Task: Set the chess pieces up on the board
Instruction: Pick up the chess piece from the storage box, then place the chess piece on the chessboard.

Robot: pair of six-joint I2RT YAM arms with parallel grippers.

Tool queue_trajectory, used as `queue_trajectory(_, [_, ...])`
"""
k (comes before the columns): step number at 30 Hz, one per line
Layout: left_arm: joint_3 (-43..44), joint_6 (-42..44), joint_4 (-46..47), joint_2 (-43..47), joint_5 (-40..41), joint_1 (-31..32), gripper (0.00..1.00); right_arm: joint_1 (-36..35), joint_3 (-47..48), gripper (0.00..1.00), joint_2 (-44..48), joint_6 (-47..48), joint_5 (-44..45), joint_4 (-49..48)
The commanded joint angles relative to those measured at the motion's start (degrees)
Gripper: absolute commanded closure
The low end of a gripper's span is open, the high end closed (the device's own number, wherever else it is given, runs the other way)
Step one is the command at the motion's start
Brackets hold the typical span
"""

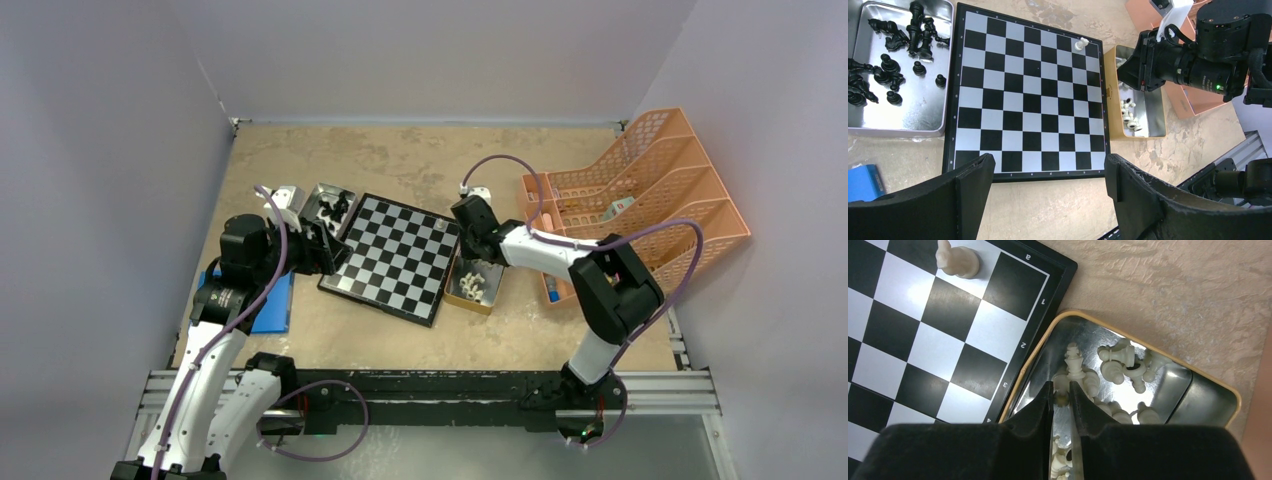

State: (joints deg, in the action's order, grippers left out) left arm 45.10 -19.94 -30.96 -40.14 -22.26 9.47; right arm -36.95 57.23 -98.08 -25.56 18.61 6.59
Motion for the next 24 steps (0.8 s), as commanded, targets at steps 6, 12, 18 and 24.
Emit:
queue_trajectory(6, [-0.3, 0.1, 1.9, 0.3, 0.0, 0.2, 0.19, 0.2, 2.9, 0.87, 7.6, -0.4, 4.7, 4.0])
queue_trajectory(12, [-0.3, 0.1, 1.9, 0.3, 0.0, 0.3, 0.19, 0.2, 5.8, 0.87, 10.2, 0.0, 4.3, 5.8])
queue_trajectory(18, [-0.3, 0.0, 1.9, 0.6, 0.1, 0.3, 0.19, 0.2, 10.6, 0.87, 7.7, 1.3, 2.5, 5.1])
queue_trajectory(24, [-0.3, 0.0, 1.8, 0.7, 0.2, 0.2, 0.19, 0.2, 16.1, 0.87, 1.6, 2.9, 1.1, 4.1])
